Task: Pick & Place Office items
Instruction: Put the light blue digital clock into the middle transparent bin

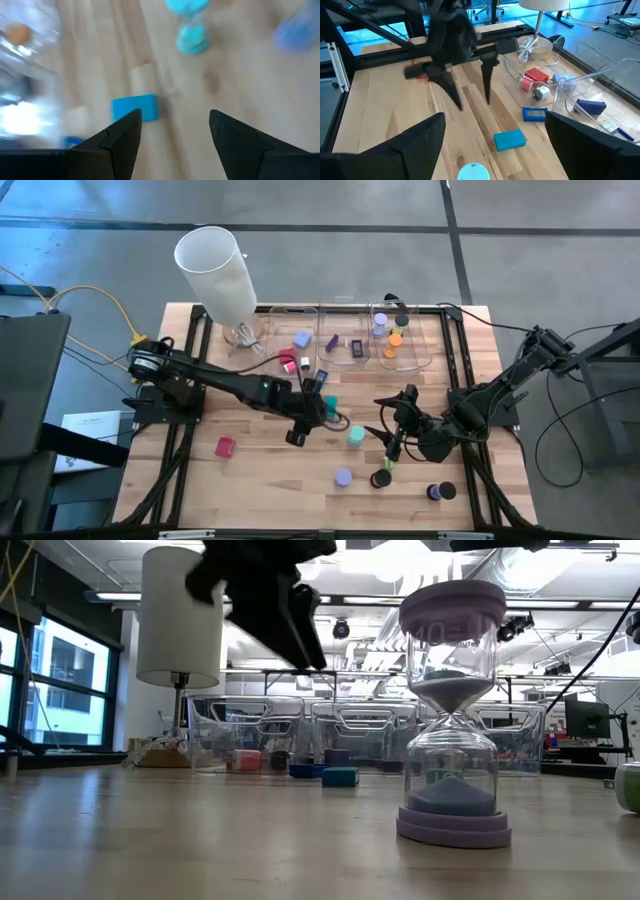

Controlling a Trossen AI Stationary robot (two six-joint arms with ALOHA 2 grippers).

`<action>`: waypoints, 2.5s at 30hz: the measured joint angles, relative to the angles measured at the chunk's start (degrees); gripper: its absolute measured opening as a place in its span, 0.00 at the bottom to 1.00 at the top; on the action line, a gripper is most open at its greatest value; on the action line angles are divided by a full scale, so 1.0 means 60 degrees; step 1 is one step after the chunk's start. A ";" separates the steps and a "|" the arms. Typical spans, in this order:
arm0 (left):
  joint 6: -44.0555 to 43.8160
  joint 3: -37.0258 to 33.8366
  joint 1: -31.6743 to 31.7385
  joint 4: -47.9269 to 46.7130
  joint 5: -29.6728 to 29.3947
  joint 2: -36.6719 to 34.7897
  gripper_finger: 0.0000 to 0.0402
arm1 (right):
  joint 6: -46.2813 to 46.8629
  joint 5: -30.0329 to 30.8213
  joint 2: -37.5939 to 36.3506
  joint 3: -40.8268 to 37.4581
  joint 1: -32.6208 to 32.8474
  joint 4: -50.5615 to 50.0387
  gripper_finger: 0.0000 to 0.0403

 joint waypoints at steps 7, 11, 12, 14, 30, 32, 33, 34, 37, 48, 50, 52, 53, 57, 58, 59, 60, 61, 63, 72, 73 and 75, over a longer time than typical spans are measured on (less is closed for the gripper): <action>0.2081 0.0000 -0.0045 -0.0011 -0.1142 0.0514 0.56 | -0.0036 0.0000 0.0000 0.0000 -0.0001 -0.0004 0.82; 0.2149 0.0000 0.0129 0.0025 -0.1080 0.0858 0.56 | -0.0040 -0.0075 0.0000 0.0000 -0.0001 -0.0004 0.82; 0.2234 0.0000 0.0166 0.0063 -0.1077 0.0943 0.56 | -0.0040 -0.0075 0.0000 0.0000 0.0000 -0.0004 0.82; 0.2775 0.0000 0.0229 0.0093 -0.1062 0.1081 0.56 | -0.0038 -0.0073 0.0000 0.0000 0.0002 -0.0004 0.82; 0.6554 -0.0004 0.0830 0.0595 -0.1135 0.1262 0.56 | -0.0010 -0.0060 0.0000 0.0000 0.0000 -0.0011 0.82; 0.6339 -0.0004 0.0987 0.0731 -0.1133 0.1262 0.56 | -0.0008 -0.0069 0.0000 0.0000 0.0001 -0.0015 0.82; 0.6326 -0.0004 0.1077 0.0896 -0.1126 0.1262 0.56 | -0.0011 -0.0069 0.0000 0.0000 -0.0002 -0.0015 0.82; 0.6242 -0.0004 0.1164 0.1019 -0.1123 0.1262 0.56 | -0.0011 -0.0069 0.0000 0.0000 -0.0001 -0.0011 0.82; 0.5026 -0.0004 0.1418 0.1061 -0.0883 0.1262 0.56 | 0.0011 -0.0069 0.0000 0.0000 0.0002 -0.0012 0.82; 0.6525 -0.0004 0.1909 0.1087 0.0898 0.1259 0.56 | 0.0018 -0.0069 -0.0001 0.0000 -0.0001 -0.0011 0.82; 0.7462 -0.0004 0.1887 0.1093 0.0934 0.1293 0.56 | 0.0018 -0.0055 -0.0003 0.0000 0.0002 -0.0011 0.82; 0.8293 -0.0004 0.1862 0.1083 0.0934 0.1333 0.56 | 0.0018 -0.0047 0.0000 0.0000 0.0002 -0.0011 0.82; 0.8617 -0.0003 0.1859 0.1124 0.0935 0.1397 0.56 | 0.0018 -0.0037 -0.0002 0.0000 0.0000 -0.0011 0.82; 0.9145 0.0007 0.1891 0.1172 0.0952 0.1762 0.56 | -0.0004 -0.0029 -0.0004 0.0000 -0.0002 -0.0011 0.82; 0.9205 0.0007 0.1919 0.1192 0.0960 0.1892 0.56 | -0.0007 -0.0029 -0.0004 0.0000 0.0002 -0.0011 0.82; 0.9293 0.0007 0.1931 0.1191 0.0940 0.2019 0.56 | -0.0007 -0.0029 -0.0004 0.0000 -0.0002 -0.0011 0.82; 0.9374 0.0004 0.1935 0.1165 0.0873 0.2130 0.56 | -0.0007 -0.0029 -0.0004 0.0000 0.0002 -0.0011 0.82; 0.9517 0.0004 0.1935 0.1184 0.0772 0.2245 0.56 | -0.0007 -0.0029 -0.0004 0.0000 0.0000 -0.0011 0.82; 0.9843 0.0004 0.1935 0.1285 0.0588 0.2416 0.56 | -0.0007 -0.0029 -0.0004 0.0000 0.0001 -0.0010 0.82; 1.0160 0.0007 0.1914 0.1516 0.0538 0.2643 0.56 | -0.0015 -0.0029 -0.0004 0.0000 0.0002 -0.0033 0.82; 1.0227 0.0007 0.1914 0.1551 0.0545 0.2644 0.56 | -0.0015 -0.0029 -0.0004 0.0000 0.0001 -0.0036 0.82; 1.0546 0.0007 0.1914 0.1587 0.0555 0.2650 0.56 | -0.0015 -0.0029 -0.0004 0.0000 -0.0001 -0.0038 0.82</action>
